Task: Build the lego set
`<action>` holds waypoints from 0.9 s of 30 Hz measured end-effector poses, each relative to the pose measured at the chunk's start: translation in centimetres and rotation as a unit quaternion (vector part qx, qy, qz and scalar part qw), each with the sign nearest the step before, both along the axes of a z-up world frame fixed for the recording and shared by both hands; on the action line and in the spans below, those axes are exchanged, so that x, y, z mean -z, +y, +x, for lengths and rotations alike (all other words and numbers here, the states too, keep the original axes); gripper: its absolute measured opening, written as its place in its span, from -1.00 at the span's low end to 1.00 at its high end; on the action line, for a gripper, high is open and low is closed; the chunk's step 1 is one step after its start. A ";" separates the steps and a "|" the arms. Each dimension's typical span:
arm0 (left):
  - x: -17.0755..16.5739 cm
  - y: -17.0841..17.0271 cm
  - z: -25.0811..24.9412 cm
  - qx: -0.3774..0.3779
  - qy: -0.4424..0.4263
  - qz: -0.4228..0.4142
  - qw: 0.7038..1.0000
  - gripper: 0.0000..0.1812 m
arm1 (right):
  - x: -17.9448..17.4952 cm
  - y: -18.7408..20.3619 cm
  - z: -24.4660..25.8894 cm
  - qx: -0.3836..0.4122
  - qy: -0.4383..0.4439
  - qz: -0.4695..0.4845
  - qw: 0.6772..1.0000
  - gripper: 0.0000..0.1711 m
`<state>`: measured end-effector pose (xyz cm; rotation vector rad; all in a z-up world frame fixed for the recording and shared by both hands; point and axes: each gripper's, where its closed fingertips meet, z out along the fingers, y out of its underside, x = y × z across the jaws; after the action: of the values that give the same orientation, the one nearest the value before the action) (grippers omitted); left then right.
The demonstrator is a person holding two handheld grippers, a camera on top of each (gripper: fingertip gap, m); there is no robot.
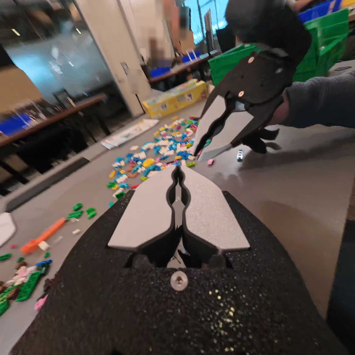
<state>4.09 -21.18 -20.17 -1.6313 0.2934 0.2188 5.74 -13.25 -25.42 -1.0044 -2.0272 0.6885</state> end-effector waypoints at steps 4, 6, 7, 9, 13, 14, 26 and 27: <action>-1.3 -0.6 0.4 -0.031 0.076 0.067 0.994 -1.00 | 1.8 1.1 -0.9 0.025 -0.056 -0.037 0.997 -0.80; -1.4 -0.7 0.5 -0.027 0.078 0.073 0.994 -1.00 | 2.1 1.4 -1.5 0.015 -0.077 -0.038 0.996 -0.81; -1.3 -0.7 0.3 -0.031 0.072 0.069 0.995 -1.00 | 2.3 1.7 -1.8 0.012 -0.088 -0.036 0.995 -0.80; -1.3 -0.7 -0.3 -0.038 0.049 0.070 0.996 -1.00 | 2.7 2.2 -2.4 0.005 -0.117 -0.038 0.992 -0.80; -3.2 -2.5 -3.5 -0.101 -0.019 0.139 0.985 -1.00 | 3.1 3.0 -3.4 -0.006 -0.154 -0.046 0.987 -0.81; -3.6 -3.1 -4.6 -0.126 -0.036 0.155 0.979 -1.00 | 3.3 3.1 -3.5 -0.008 -0.164 -0.047 0.985 -0.81; -3.5 -3.6 -6.1 -0.129 -0.101 0.168 0.972 -1.00 | 3.3 1.2 -3.0 -0.057 -0.173 -0.042 0.982 -0.92; -3.5 -3.5 -6.2 -0.128 -0.104 0.166 0.972 -1.00 | 3.2 0.2 -2.3 -0.077 -0.176 -0.048 0.980 -0.92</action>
<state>-2.08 -24.69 -16.70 -1.3419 -0.1129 0.2732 3.41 -13.03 -28.59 -1.0948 -2.4183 0.7373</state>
